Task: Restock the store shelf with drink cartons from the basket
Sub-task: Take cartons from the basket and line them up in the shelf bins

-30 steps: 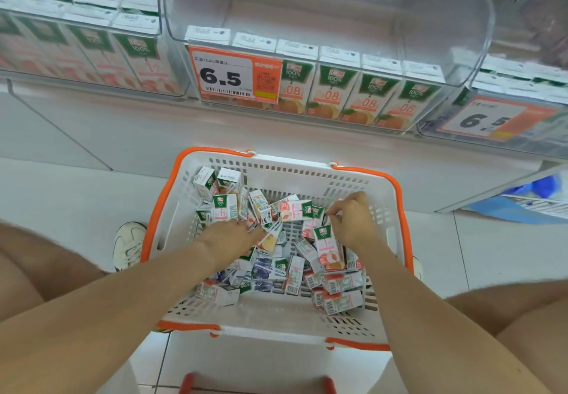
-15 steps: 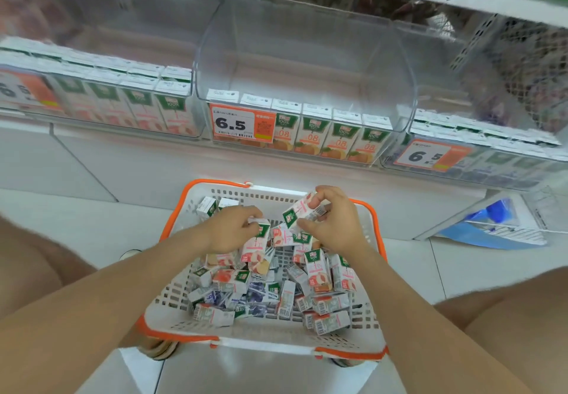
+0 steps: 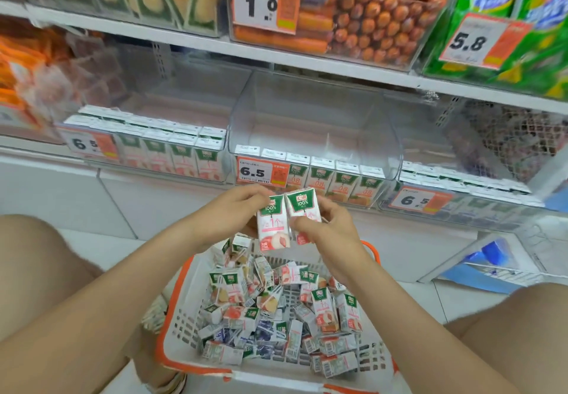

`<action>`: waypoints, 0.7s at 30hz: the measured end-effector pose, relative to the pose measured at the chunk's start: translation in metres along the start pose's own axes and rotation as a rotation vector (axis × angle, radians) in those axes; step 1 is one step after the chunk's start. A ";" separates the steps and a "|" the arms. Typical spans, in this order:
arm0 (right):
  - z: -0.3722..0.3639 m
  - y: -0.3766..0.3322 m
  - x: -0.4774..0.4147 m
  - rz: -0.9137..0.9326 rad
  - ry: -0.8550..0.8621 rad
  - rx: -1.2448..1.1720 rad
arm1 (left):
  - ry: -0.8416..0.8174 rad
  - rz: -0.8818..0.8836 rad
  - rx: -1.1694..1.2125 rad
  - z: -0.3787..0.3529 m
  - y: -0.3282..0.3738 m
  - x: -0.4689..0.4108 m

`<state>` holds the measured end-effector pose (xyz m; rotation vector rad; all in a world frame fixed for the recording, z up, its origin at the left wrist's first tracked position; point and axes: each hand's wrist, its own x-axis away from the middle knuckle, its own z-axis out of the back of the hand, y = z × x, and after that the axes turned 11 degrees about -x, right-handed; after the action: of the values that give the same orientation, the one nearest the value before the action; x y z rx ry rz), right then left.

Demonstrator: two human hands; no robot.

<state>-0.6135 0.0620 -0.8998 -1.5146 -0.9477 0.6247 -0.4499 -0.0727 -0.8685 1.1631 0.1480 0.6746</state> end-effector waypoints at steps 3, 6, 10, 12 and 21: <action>-0.005 -0.014 0.001 0.023 -0.022 0.039 | 0.049 -0.036 -0.059 0.014 0.008 0.004; -0.011 -0.028 0.001 0.019 -0.026 0.048 | 0.094 -0.047 -0.061 0.027 0.009 0.007; -0.024 -0.044 -0.001 -0.033 -0.034 -0.022 | 0.105 -0.044 -0.062 0.041 0.013 0.013; -0.037 -0.052 -0.004 0.011 -0.039 0.029 | 0.120 -0.064 -0.093 0.050 0.015 0.017; -0.151 -0.090 -0.049 0.450 -0.153 0.407 | 0.587 0.015 -0.572 0.170 0.005 0.023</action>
<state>-0.5346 -0.0619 -0.7918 -1.3240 -0.5418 1.1943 -0.3583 -0.1944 -0.7886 0.3972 0.4103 0.9811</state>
